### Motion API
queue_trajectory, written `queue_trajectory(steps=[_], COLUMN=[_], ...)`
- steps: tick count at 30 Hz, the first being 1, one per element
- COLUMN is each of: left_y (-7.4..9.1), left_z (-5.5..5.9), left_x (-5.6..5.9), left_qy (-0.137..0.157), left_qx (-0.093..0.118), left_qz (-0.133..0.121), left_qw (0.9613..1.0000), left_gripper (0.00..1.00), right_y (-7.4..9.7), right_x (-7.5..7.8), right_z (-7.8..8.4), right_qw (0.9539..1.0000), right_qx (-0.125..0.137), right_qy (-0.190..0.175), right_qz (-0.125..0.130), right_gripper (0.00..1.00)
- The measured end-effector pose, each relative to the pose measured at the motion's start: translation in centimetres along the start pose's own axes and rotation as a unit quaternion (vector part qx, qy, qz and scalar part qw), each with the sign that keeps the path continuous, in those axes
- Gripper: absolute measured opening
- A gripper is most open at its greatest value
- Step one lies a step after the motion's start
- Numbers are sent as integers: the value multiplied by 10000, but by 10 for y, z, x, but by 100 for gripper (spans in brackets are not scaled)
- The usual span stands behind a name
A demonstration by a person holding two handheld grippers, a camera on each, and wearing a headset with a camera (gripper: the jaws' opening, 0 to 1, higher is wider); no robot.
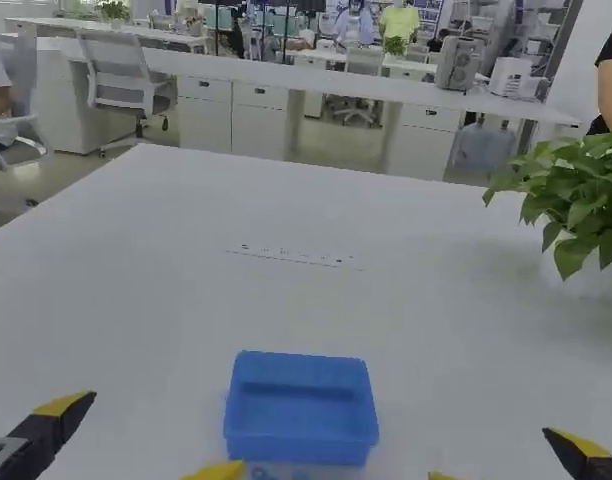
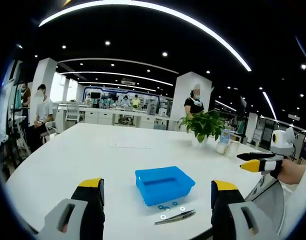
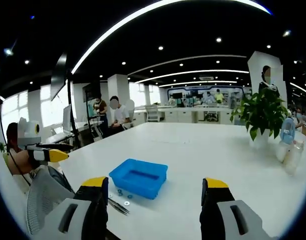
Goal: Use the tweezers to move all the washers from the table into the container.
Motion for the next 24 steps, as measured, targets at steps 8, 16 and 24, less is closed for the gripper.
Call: queue_trajectory(steps=[8, 16, 24], left_y=[-6, -6, -8], left_z=[0, -2, -1], left_x=[0, 3, 3], left_qy=[-59, -113, -122], left_qx=[-182, -159, -188], left_qz=[211, 339, 402], left_qw=[9996, 9992, 9989], left_gripper=[87, 87, 86], right_y=[3, 5, 6], right_x=[-1, -8, -9], right_z=[0, 1, 0], right_qw=[9999, 9999, 9999], right_qx=[7, -24, -9], right_qy=[-55, -3, -17], right_qz=[106, 106, 121], right_gripper=[74, 74, 74])
Point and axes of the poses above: the centre of the closed fingertips' face, and the gripper's own axes: y roughly backward along the fingers, x roughly to its right, z roughly out of its underside, the point moved 7 cm from there along y, roughly backward along the fingers, and after that the axes turned 13 degrees about z, right-handed, at the moved point
